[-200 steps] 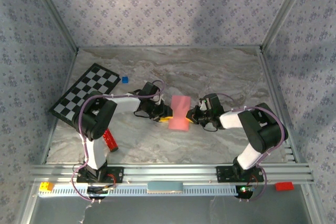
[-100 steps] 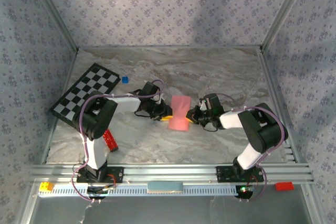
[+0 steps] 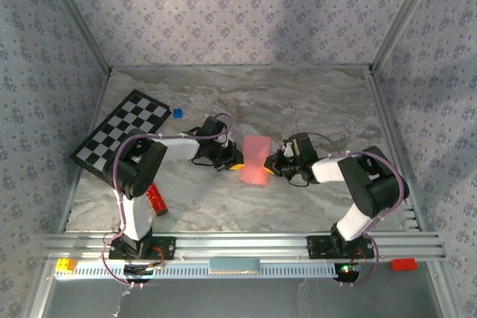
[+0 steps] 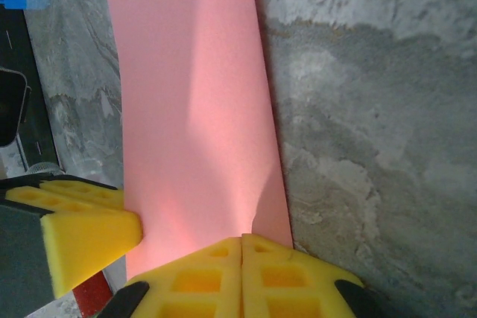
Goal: Fold a paper plane with a square sheet of paper (pick it up from the middle)
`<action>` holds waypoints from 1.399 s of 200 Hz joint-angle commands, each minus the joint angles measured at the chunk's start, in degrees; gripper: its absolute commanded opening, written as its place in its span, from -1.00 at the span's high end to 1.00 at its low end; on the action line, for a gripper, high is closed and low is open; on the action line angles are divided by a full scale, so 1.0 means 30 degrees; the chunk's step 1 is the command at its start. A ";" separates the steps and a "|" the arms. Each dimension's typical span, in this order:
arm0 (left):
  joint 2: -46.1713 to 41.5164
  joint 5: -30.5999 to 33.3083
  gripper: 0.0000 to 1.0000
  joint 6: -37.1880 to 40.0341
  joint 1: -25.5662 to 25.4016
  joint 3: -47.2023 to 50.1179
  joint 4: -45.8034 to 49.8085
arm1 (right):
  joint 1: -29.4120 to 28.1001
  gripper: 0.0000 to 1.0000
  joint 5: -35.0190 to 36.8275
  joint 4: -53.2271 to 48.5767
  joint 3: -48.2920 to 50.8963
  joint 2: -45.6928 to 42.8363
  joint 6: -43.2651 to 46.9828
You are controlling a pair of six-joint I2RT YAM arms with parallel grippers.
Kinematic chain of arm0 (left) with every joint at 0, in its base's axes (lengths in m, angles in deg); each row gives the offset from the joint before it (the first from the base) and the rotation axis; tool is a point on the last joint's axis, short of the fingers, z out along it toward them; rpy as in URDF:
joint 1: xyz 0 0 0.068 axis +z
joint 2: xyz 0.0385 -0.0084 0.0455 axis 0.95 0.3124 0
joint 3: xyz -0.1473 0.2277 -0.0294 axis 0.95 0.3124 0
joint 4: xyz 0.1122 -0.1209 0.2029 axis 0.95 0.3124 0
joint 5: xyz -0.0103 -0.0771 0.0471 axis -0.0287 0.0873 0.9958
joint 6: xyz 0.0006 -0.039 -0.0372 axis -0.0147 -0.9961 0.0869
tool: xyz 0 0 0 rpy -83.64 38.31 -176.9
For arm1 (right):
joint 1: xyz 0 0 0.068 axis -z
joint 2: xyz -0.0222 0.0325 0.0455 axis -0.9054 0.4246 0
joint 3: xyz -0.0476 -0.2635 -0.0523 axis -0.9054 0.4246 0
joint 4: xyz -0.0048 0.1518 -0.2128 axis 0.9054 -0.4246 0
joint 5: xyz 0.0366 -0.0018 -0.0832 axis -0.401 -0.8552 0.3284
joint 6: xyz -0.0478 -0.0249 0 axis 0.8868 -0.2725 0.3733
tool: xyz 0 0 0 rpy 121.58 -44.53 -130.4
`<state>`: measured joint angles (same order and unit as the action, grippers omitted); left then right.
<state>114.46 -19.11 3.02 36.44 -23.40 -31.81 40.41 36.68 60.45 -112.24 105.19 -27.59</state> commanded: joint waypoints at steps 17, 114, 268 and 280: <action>-0.0575 0.0106 0.90 -0.1248 0.0295 0.0815 -0.1191 | -0.0433 0.71 0.0439 -0.0734 -0.0309 -0.0388 0.1280; -0.2845 0.1003 0.93 -0.3349 0.0590 0.2247 -0.1622 | -0.5911 -0.03 0.8608 -0.6936 -0.2270 -0.6829 0.8739; -0.3243 0.0923 0.92 -0.3351 0.0578 0.2192 -0.1134 | -1.4930 0.00 2.3065 -0.4089 -0.3691 -0.0579 1.8805; -0.3262 0.0904 0.92 -0.3302 0.0571 0.2154 -0.1054 | -1.4937 0.11 2.3051 -0.4142 -0.3685 -0.0493 1.8667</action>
<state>106.85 -16.12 -6.86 38.04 -17.11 -35.98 -4.07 100.65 47.95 -121.83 102.66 27.95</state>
